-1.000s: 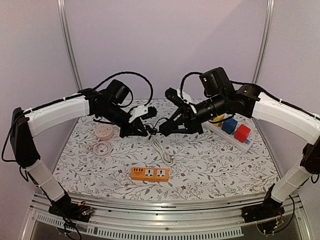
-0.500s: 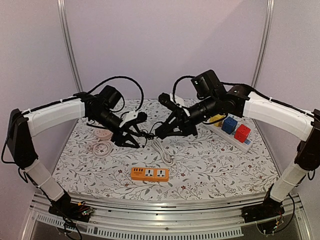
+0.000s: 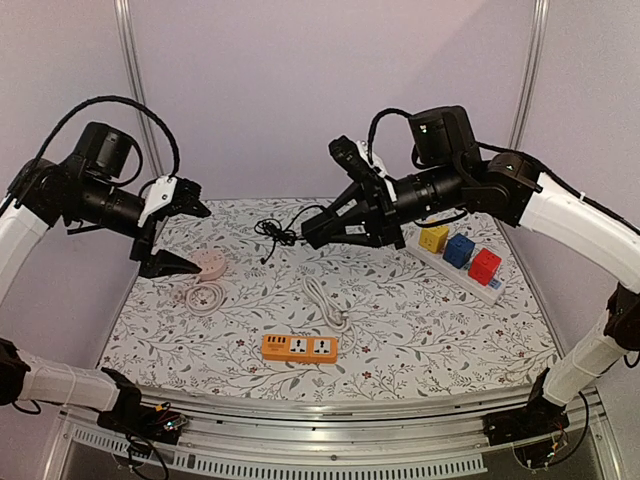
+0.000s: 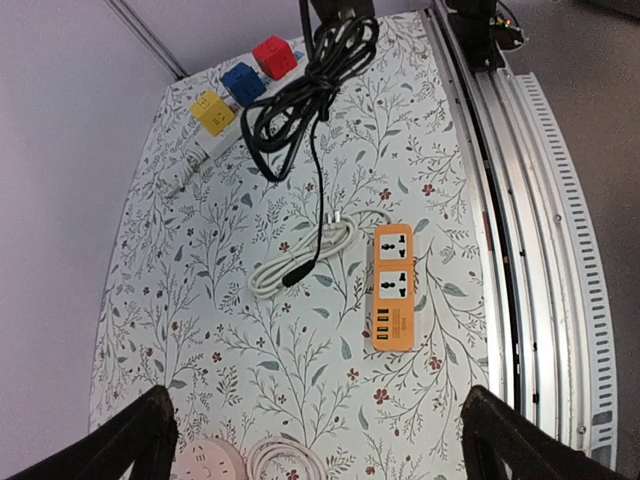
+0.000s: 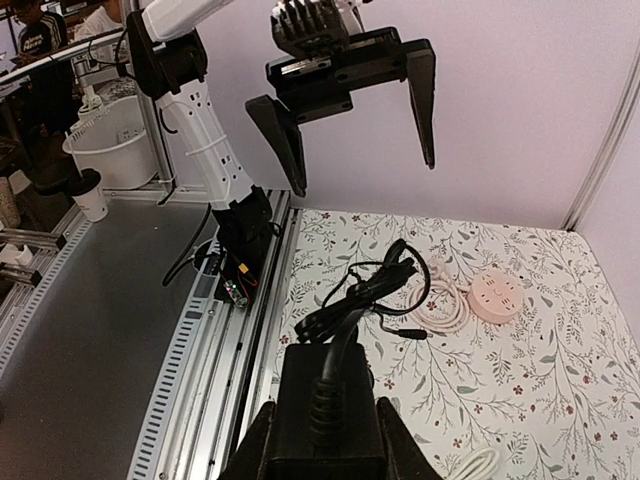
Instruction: Insert the plug
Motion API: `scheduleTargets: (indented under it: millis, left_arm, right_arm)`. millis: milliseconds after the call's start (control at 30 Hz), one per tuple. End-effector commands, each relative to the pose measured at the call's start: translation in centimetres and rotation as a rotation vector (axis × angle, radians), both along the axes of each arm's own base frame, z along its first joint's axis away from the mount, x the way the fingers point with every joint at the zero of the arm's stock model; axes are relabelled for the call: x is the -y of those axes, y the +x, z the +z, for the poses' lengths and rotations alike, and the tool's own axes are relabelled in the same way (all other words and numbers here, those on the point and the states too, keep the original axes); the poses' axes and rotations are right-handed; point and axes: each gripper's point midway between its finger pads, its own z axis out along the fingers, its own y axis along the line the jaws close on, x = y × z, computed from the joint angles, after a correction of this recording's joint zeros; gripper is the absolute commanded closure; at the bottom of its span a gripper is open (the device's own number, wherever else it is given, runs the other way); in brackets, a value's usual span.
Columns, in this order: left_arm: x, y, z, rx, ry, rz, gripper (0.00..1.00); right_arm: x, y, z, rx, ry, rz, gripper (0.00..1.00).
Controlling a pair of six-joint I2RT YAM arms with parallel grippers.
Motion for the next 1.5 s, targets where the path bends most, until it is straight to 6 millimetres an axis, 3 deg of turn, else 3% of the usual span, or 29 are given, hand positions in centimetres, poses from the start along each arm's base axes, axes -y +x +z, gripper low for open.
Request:
scheduleTargets:
  millis: [0, 167, 333, 533, 667, 867, 933, 1067, 1133, 1233, 1333, 1400, 1467]
  left_arm:
    - [1.8, -0.7, -2.1, -0.093, -0.014, -0.056, 0.0]
    - [5.6, 0.8, -2.2, -0.164, -0.091, -0.071, 0.02]
    - [7.7, 2.7, -3.4, -0.142, -0.046, -0.036, 0.07]
    - [8.8, 1.7, -4.3, -0.197, -0.049, -0.075, 0.12]
    - [9.0, 1.8, -4.6, -0.239, -0.064, -0.052, 0.33]
    - [9.6, 0.4, -3.6, -0.299, -0.123, -0.106, 0.32]
    - [9.7, 0.4, -3.1, -0.311, -0.137, -0.101, 0.44]
    - [9.7, 0.1, -2.2, -0.324, -0.158, -0.099, 0.84]
    - [9.6, 0.0, -2.1, -0.33, -0.154, -0.095, 1.0]
    - [8.8, 0.2, -2.2, -0.319, -0.133, -0.064, 1.0]
    - [7.7, 1.7, -2.6, -0.283, -0.115, 0.012, 1.0]
    - [6.6, 3.2, -3.8, -0.21, -0.06, 0.075, 1.0]
    - [5.6, 4.7, -5.3, -0.144, 0.007, 0.129, 1.0]
  right_arm:
    - [-0.4, -1.5, 2.6, 0.033, 0.065, 0.051, 1.0]
    - [0.2, -2.7, 3.9, 0.058, 0.097, 0.08, 1.0]
    - [0.9, -3.2, 4.6, 0.102, 0.129, 0.086, 1.0]
    - [0.9, -3.6, 4.7, 0.127, 0.145, 0.113, 1.0]
    - [0.8, -3.6, 4.7, 0.116, 0.15, 0.123, 1.0]
    - [0.9, -3.8, 5.0, 0.116, 0.174, 0.122, 1.0]
    - [1.0, -3.8, 5.0, 0.116, 0.175, 0.119, 1.0]
    - [1.1, -3.8, 4.9, 0.123, 0.173, 0.112, 1.0]
    - [1.1, -3.7, 4.5, 0.118, 0.165, 0.109, 1.0]
    - [0.9, -3.0, 3.4, 0.114, 0.132, 0.08, 1.0]
    - [0.9, -1.1, 1.2, 0.147, 0.037, -0.012, 1.0]
    - [1.0, 0.4, -0.6, 0.165, -0.057, -0.069, 1.0]
    - [0.4, 2.2, -3.6, 0.174, -0.172, -0.114, 1.0]
